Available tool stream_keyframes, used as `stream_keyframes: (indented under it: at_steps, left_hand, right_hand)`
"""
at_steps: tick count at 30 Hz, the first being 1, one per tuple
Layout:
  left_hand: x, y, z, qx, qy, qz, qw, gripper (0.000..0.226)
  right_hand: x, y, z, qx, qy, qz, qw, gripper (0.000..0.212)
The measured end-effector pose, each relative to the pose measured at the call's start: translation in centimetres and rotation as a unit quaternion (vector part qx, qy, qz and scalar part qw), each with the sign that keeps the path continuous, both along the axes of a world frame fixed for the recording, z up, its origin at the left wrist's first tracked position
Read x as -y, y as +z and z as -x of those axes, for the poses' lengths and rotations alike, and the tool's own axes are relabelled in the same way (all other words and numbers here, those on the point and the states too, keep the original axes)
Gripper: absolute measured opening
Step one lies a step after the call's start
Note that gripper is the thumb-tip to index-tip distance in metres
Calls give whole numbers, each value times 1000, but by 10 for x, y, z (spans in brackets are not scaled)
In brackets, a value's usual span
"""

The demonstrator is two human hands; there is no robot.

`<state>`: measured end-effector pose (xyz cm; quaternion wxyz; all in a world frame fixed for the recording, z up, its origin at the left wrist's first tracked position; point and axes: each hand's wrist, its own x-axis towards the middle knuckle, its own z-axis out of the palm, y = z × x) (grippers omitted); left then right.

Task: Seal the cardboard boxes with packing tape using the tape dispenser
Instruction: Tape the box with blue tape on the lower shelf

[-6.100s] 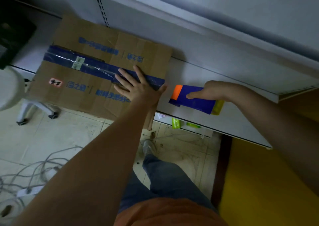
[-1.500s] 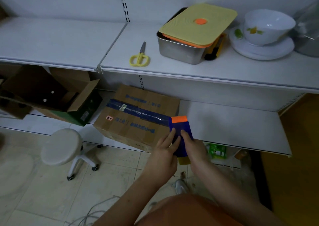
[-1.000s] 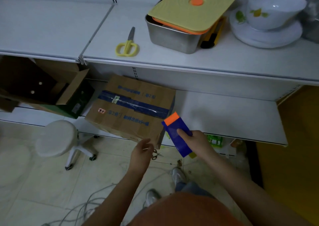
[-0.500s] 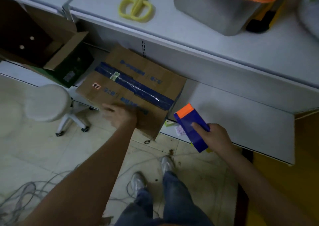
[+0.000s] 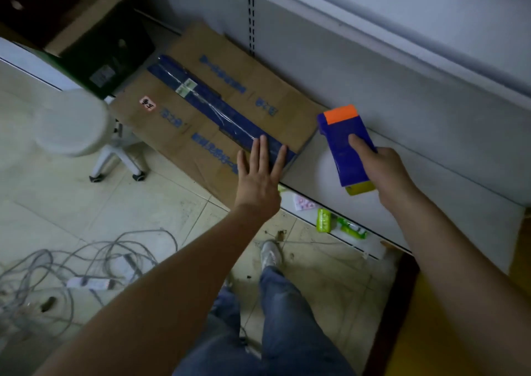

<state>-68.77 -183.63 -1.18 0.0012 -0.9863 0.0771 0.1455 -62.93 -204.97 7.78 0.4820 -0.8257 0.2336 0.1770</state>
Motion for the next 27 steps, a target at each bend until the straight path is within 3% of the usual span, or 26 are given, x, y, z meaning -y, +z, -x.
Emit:
stream_keyframes:
  at_steps: [8, 12, 15, 17, 20, 22, 24, 27]
  left_hand:
    - [-5, -4, -26, 18, -34, 18, 999, 102]
    - [10, -6, -42, 54, 90, 97, 990, 86]
    - [22, -12, -42, 130, 117, 72, 982, 73]
    - [26, -12, -40, 124, 112, 59, 984, 82]
    - [25, -2, -48, 35, 120, 72, 990, 120]
    - [17, 13, -53, -37, 110, 119, 986, 128]
    - [5, 39, -48, -66, 115, 247, 960, 118]
    - [-2, 83, -11, 35, 54, 389, 919, 93]
  right_hand:
    - [19, -3, 20, -27, 18, 8, 999, 44]
    - [25, -9, 31, -31, 17, 0, 999, 43]
    - [30, -17, 37, -44, 11, -5, 999, 44]
    - [31, -20, 40, -47, 14, -9, 999, 44]
    - [30, -21, 43, -36, 12, -18, 999, 49]
    - [29, -16, 46, -32, 19, -31, 999, 51]
    - [28, -9, 49, -27, 32, -47, 998, 50]
    - [23, 1, 54, -7, 56, -52, 997, 49]
